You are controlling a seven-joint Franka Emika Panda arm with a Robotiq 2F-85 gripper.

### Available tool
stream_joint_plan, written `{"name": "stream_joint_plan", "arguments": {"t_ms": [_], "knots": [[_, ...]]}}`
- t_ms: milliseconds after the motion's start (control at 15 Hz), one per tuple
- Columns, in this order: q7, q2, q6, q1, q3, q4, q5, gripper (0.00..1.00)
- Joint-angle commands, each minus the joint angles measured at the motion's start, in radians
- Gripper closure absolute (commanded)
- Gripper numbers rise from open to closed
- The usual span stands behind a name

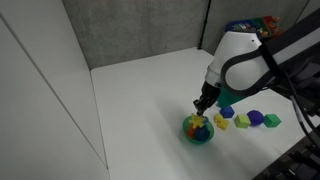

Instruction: Put the yellow thing into the bowl

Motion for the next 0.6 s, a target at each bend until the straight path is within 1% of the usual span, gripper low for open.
{"name": "stream_joint_plan", "arguments": {"t_ms": [0, 133, 200, 467, 533], "knots": [[-0.045, 0.006, -0.007, -0.023, 0.022, -0.006, 0.025, 0.69], [-0.045, 0.012, -0.005, -0.022, 0.018, -0.009, 0.018, 0.68], [-0.045, 0.013, -0.006, -0.023, 0.016, -0.01, 0.017, 0.63], [-0.036, -0.001, -0.018, -0.029, 0.003, -0.018, 0.008, 0.29], [-0.03, -0.011, -0.023, -0.031, -0.005, -0.022, 0.004, 0.23]]}}
